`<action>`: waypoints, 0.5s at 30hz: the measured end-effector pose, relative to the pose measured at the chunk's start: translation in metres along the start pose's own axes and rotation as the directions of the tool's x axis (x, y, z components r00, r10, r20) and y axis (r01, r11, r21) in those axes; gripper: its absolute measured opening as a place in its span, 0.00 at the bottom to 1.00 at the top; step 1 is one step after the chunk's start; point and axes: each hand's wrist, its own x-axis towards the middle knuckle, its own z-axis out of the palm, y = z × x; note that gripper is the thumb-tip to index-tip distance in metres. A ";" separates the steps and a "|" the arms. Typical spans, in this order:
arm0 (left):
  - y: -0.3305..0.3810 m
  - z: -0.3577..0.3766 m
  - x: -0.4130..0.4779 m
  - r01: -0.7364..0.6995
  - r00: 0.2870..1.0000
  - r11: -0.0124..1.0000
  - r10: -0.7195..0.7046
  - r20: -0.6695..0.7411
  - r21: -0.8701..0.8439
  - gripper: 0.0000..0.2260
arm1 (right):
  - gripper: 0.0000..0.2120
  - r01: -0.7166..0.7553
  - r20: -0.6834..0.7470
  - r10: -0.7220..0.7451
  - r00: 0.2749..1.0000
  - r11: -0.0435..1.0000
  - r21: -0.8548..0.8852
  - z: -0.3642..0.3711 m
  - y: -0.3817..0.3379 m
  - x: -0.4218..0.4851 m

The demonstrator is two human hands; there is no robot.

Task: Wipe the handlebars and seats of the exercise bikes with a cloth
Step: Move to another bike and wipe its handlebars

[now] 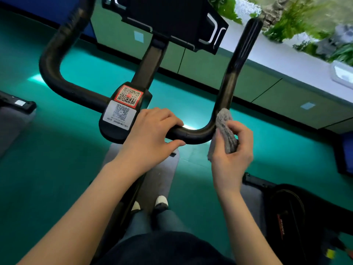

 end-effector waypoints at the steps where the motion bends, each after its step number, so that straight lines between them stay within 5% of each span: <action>1: 0.000 0.000 0.000 -0.001 1.000 1.000 0.001 0.000 0.001 0.16 | 0.09 0.037 0.017 -0.037 0.999 0.999 -0.010 0.001 0.001 -0.009; 4: -0.001 0.001 0.000 0.001 1.000 1.000 -0.001 0.005 0.006 0.16 | 0.08 0.065 0.052 -0.067 0.996 0.997 0.038 -0.003 0.003 -0.025; 9: -0.003 0.000 0.000 -0.006 1.000 1.000 0.006 0.012 0.008 0.16 | 0.08 -0.241 -0.135 0.265 0.955 0.955 0.171 0.008 0.002 -0.016; 15: -0.003 -0.001 0.001 0.009 1.000 1.000 -0.009 0.030 -0.007 0.18 | 0.04 -0.461 -0.011 0.530 0.848 0.749 0.476 0.010 0.007 -0.033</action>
